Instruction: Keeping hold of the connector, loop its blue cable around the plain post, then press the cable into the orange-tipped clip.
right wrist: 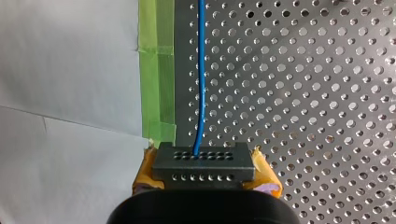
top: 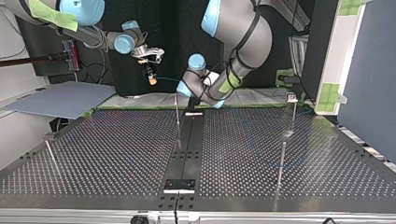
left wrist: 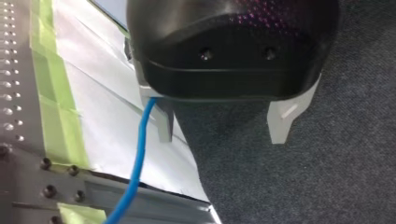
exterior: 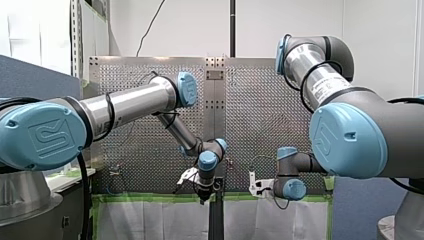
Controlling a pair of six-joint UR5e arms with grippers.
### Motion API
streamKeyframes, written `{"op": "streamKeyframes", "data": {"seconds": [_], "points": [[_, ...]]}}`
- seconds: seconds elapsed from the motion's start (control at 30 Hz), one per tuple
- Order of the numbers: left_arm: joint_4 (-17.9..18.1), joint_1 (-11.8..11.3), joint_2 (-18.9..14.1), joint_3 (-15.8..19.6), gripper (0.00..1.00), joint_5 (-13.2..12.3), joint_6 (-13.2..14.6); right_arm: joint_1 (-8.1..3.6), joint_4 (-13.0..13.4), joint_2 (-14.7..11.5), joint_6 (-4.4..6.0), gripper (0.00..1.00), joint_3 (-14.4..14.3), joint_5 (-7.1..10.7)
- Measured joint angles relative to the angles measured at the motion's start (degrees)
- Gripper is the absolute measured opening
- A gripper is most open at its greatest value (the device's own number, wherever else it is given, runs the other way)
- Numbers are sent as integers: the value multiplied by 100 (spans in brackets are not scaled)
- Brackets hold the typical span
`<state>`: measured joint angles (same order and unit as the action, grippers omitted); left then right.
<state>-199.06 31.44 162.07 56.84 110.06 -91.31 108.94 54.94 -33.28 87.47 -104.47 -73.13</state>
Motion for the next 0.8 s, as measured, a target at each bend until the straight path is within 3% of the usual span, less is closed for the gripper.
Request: {"op": "streamKeyframes", "data": {"seconds": [0.47, 0.8], "points": [[-21, -73, 272, -46, 100, 13, 41, 8, 8, 0, 0, 0, 0, 0], [170, -98, 353, 42, 100, -46, 44, 25, 4, 0, 0, 0, 0, 0]]}}
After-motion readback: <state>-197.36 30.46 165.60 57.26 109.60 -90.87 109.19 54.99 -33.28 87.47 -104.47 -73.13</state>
